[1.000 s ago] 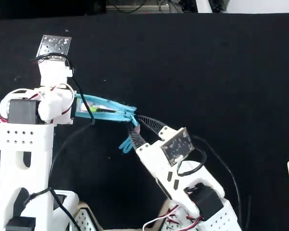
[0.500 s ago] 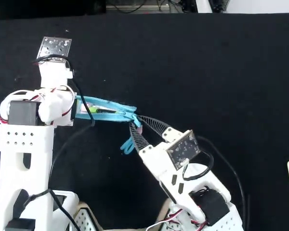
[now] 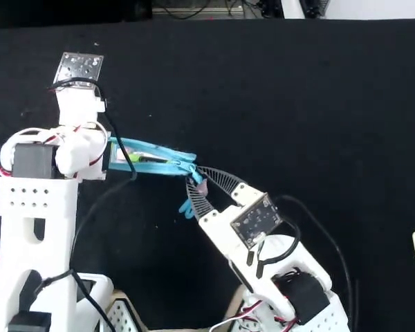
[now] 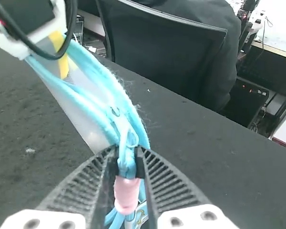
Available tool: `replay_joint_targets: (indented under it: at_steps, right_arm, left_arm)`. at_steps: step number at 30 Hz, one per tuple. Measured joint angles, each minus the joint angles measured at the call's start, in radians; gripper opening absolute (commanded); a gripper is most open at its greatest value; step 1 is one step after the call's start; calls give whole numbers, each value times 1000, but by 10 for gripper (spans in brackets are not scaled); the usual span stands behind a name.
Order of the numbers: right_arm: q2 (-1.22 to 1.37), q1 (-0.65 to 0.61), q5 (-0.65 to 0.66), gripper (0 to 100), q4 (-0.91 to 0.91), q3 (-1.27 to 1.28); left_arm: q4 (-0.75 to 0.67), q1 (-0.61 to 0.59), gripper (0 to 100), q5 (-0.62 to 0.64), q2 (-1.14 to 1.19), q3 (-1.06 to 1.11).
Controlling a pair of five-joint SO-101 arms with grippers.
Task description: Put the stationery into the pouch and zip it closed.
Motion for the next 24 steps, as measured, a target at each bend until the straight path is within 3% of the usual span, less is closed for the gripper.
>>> replay_joint_targets:
  at_steps: [8, 15, 24]
  right_arm:
    - [0, 0, 0, 11, -83, 0]
    - [0, 0, 0, 11, -121, -20]
    - [0, 0, 0, 11, -106, -25]
  left_arm:
    - [2, -40, 185, 100, 17, -87]
    - [3, -94, 181, 123, 20, -152]
    - [121, -130, 181, 126, 21, -359]
